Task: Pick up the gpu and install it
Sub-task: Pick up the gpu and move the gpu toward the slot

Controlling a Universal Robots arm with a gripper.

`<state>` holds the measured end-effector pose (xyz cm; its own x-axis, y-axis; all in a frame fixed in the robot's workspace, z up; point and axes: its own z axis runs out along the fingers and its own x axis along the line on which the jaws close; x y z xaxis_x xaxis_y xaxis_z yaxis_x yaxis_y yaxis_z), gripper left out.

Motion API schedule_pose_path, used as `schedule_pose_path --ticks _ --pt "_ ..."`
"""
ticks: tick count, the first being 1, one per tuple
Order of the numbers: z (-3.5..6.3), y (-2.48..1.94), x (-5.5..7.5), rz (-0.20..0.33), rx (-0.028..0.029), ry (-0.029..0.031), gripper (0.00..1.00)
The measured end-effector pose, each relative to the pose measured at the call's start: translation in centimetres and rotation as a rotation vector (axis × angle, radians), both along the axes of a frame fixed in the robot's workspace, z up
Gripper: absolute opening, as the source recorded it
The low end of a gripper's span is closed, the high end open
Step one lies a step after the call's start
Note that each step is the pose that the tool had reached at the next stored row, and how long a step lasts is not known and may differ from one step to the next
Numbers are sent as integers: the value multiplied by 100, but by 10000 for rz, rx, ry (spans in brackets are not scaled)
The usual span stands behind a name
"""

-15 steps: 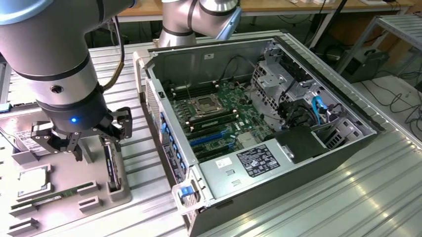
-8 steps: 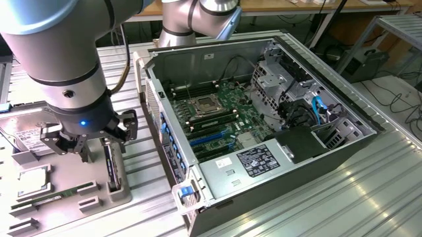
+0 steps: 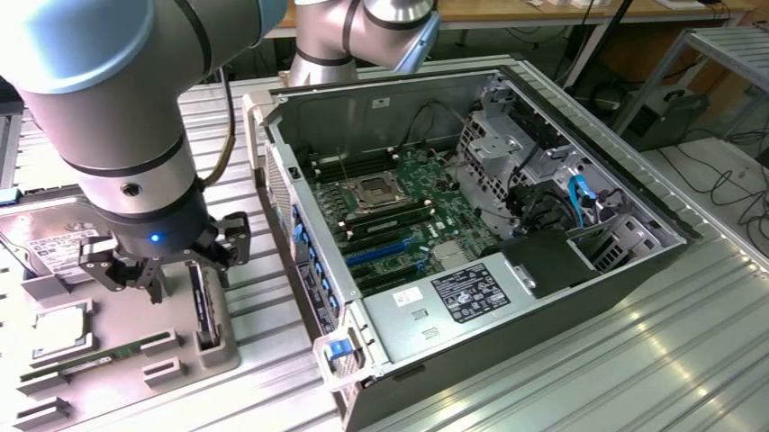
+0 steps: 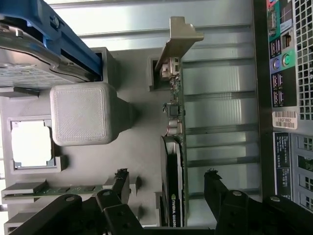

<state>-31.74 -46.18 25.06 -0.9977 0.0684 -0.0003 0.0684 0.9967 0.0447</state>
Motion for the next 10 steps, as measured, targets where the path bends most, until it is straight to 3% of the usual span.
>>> schedule_pose_path --ticks 10 --pt "-149 0 -73 -30 1 24 73"
